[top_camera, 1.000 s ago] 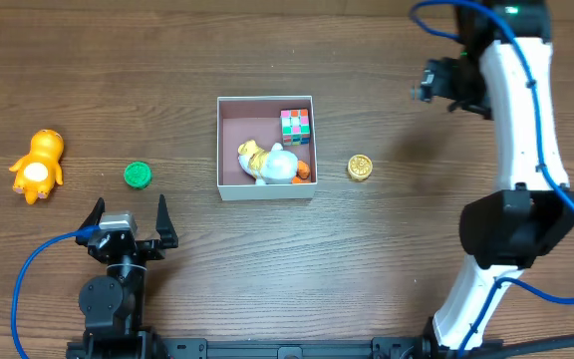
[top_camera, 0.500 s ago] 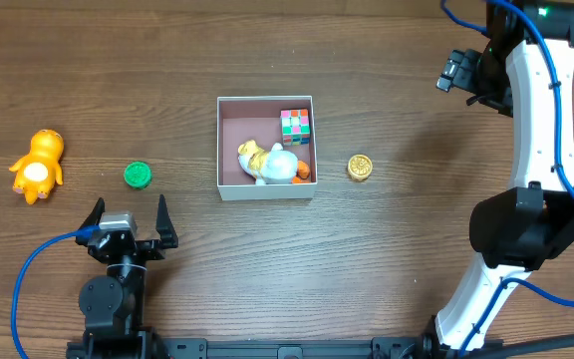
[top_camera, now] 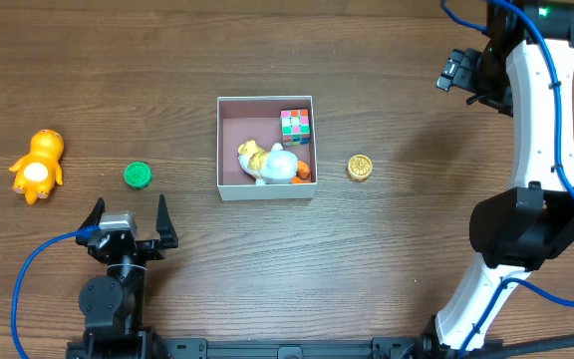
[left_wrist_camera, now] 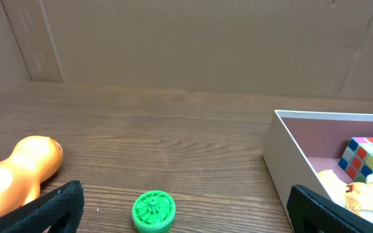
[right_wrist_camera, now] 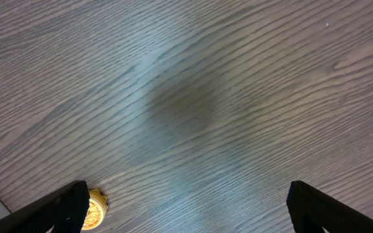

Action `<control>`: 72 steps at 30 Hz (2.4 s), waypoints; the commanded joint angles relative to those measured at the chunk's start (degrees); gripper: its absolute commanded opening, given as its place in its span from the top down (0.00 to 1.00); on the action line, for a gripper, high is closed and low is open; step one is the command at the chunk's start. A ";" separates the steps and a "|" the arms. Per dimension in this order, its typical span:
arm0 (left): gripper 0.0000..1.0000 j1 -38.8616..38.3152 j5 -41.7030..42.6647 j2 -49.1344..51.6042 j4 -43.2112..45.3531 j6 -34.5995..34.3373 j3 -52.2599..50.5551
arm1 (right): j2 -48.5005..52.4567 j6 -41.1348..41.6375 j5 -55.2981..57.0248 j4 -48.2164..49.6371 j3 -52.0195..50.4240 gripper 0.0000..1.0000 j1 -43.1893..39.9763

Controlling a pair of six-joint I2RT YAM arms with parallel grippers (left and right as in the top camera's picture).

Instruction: Pack container

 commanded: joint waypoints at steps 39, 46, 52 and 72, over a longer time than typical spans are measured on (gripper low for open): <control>0.00 0.26 16.35 -0.48 1.40 -12.72 -0.07 | -0.22 -0.35 -0.07 0.39 -0.24 0.00 -0.24; 0.00 0.26 16.35 -0.48 1.40 -12.72 -0.07 | -0.22 -0.33 -0.07 0.44 -0.24 0.00 -0.24; 0.00 0.26 16.35 -0.48 1.42 -12.74 -0.07 | -0.22 -0.33 -0.07 7.58 -0.24 0.00 -0.24; 0.00 0.26 16.35 -0.48 1.44 -12.72 -0.07 | -0.11 -0.26 -14.25 6.14 -2.23 0.00 0.33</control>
